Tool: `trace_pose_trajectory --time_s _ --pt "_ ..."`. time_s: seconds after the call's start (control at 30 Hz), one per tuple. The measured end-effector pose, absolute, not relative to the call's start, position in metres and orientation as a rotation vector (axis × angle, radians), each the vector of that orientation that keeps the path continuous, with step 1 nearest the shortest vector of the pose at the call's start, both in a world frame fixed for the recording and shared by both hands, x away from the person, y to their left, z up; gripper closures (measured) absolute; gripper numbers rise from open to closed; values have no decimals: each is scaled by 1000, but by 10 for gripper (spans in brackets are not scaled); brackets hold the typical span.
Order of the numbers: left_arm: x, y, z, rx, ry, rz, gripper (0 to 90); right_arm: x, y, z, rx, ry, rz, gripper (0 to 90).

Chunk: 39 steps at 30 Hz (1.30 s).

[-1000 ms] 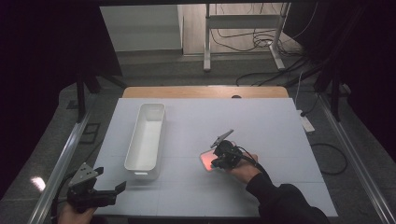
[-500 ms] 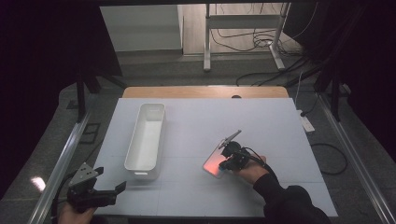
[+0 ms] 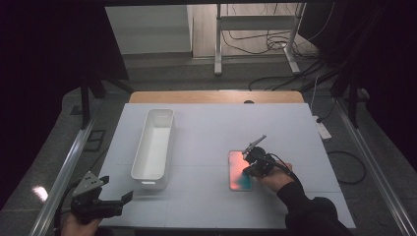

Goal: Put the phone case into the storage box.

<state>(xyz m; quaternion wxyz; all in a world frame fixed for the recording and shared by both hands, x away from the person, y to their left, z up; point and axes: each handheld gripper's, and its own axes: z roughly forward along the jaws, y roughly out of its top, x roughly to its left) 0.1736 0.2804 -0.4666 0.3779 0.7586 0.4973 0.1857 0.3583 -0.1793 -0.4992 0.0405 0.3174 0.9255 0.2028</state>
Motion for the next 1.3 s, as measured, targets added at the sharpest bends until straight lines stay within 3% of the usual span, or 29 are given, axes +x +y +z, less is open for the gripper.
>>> trace_pose_trajectory --time_s 0.83,1.0,1.03,1.07,1.1,1.3 --pt "174 280 -467 1938 1270 474 27 369 -205 -487 1041 2719 663 881" --pt "174 280 -466 1940 1269 476 27 363 -208 -477 1035 2661 691 672" --pt "174 280 -466 1940 1269 476 27 363 -208 -477 1035 2661 691 672" --pt "174 280 -466 1940 1270 475 27 361 -211 -473 1024 2651 716 590" --pt "174 280 -466 1940 1270 475 27 361 -211 -473 1024 2651 716 590" --pt "174 280 -466 1941 1268 476 27 358 -218 -467 1034 2588 722 284"
